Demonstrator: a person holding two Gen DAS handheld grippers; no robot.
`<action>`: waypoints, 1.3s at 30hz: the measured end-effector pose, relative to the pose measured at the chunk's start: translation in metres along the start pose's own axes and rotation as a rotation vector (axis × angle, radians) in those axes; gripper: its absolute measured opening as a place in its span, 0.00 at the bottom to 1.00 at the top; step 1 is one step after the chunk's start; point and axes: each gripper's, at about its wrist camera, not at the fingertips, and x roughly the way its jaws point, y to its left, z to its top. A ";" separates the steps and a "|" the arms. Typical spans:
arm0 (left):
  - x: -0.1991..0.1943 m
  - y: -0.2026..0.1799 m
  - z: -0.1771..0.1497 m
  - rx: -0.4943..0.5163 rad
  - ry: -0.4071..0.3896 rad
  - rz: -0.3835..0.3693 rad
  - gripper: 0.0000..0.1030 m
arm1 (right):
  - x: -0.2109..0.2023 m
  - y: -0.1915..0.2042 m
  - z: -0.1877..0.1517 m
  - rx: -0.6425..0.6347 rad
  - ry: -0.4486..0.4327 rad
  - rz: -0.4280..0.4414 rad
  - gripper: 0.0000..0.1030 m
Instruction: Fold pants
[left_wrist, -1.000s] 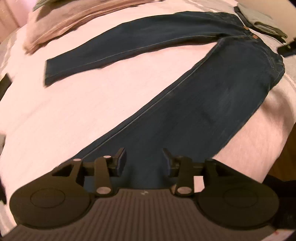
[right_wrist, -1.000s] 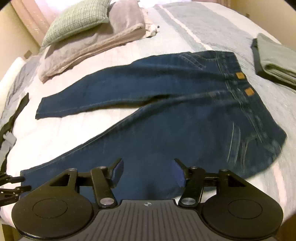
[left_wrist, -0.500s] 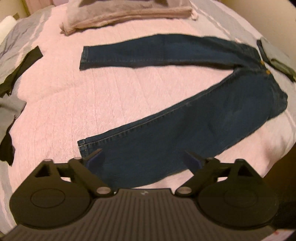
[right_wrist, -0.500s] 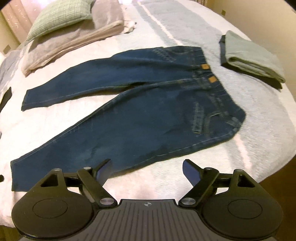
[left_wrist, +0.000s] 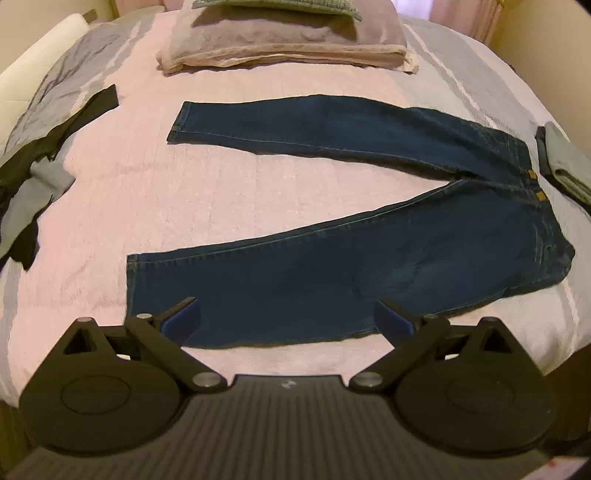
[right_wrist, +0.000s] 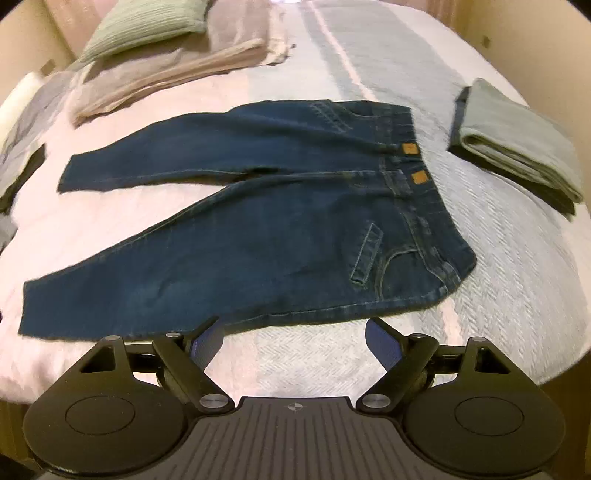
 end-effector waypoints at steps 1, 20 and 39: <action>-0.003 -0.007 -0.002 -0.003 0.000 0.001 0.96 | 0.000 -0.003 0.000 -0.009 0.004 0.003 0.79; -0.002 -0.026 0.000 0.029 0.044 0.001 0.97 | 0.007 0.003 0.006 0.013 -0.003 0.038 0.79; -0.008 -0.007 -0.012 -0.077 0.060 0.057 0.97 | 0.026 0.038 0.027 -0.128 0.033 0.068 0.79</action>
